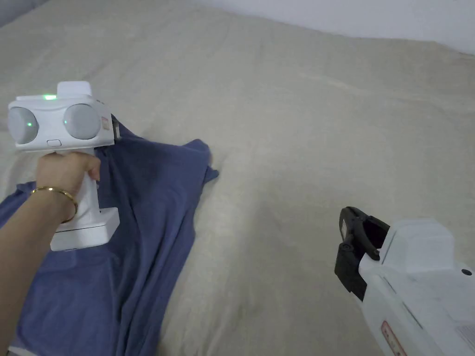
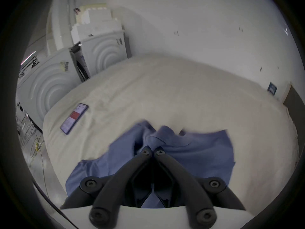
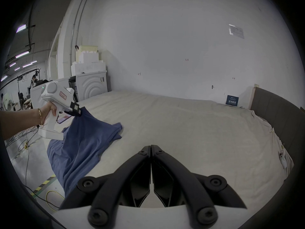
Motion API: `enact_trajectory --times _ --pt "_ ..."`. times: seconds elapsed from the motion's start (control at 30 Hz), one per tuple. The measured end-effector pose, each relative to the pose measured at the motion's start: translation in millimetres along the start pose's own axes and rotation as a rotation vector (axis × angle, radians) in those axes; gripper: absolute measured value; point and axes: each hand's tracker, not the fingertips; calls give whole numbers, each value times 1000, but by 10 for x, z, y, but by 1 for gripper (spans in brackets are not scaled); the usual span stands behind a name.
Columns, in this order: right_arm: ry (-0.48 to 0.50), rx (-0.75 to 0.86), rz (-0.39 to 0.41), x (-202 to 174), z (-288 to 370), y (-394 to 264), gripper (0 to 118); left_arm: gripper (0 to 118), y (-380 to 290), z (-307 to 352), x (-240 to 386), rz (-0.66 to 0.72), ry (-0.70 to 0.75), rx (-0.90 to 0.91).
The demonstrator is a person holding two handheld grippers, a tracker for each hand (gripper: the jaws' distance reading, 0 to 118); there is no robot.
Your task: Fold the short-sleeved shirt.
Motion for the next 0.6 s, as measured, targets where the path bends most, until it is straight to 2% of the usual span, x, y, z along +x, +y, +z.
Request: enact_trajectory --times 0.2,0.23,0.27,0.43,0.6 --pt "6 63 7 -24 51 36 0 0 399 804 -211 44 -31 109" --pt "6 70 5 40 281 45 0 0 451 920 -242 47 -34 123" --pt "4 79 5 202 862 64 0 0 501 1045 -261 49 -23 150" --pt "-16 129 9 316 1340 101 0 0 868 1647 -325 63 -52 256" --pt "-53 169 -19 456 1580 189 0 0 1321 2213 -159 -15 -64 391"
